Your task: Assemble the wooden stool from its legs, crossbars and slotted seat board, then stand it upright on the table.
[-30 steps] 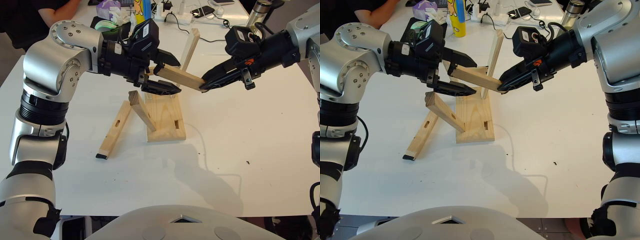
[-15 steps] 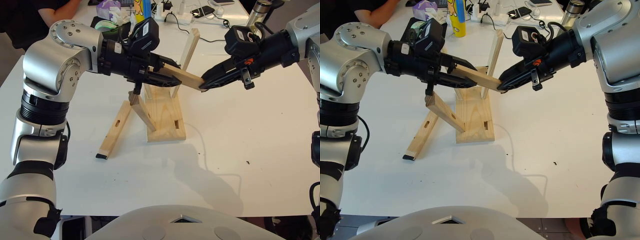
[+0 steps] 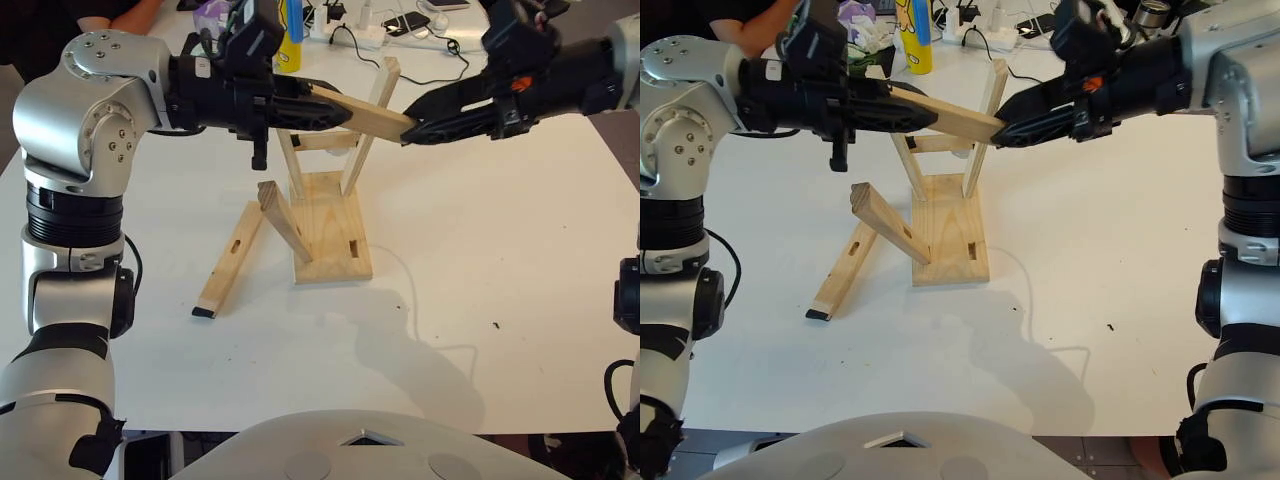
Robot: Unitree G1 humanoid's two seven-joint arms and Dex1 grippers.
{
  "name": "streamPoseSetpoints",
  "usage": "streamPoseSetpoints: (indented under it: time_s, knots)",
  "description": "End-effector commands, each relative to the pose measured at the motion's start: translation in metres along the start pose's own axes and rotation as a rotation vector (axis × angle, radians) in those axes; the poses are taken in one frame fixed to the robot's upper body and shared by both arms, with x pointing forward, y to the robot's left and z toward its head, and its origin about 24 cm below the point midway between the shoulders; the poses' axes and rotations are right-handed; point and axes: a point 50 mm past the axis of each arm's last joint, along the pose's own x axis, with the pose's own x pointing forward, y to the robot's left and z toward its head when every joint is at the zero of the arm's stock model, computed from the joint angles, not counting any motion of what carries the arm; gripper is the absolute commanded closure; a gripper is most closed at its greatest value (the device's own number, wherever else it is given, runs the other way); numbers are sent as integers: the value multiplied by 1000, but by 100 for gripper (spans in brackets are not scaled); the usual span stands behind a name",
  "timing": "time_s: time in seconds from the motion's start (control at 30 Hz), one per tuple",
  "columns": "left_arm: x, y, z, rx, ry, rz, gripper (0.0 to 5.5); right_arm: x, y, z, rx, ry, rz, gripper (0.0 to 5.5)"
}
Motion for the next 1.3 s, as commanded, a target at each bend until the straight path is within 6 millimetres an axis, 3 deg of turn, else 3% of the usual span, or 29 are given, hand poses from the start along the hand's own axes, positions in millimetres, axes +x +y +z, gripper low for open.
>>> streamPoseSetpoints:
  time_s: [0.03, 0.2, 0.4, 0.57, 0.7, 0.93, 1.2, 1.3]
  knots:
    - [-16, -4, 0, -94, -103, 21, 508, -46, 2, -11, 178, -284, -115, 341]
    - [-23, -6, 3, -157, -187, 1, 508, -68, 11, -34, 363, -520, -91, 326]
    - [-22, -8, 11, -208, -290, -55, 508, -53, 21, -46, 486, -682, 69, 326]
    - [-12, -9, 15, -268, -340, -113, 508, -30, 26, -43, 509, -695, 176, 326]
    - [-5, -10, 10, -296, -326, -135, 508, -18, 35, -37, 492, -671, 246, 266]
    - [0, -13, 8, -299, -311, -149, 508, -7, 32, -31, 494, -664, 238, 159]
    - [3, -15, 8, -300, -300, -171, 508, 4, 33, -31, 491, -640, 251, 156]
    - [6, -17, 6, -304, -287, -185, 508, 5, 33, -30, 489, -634, 256, 203]
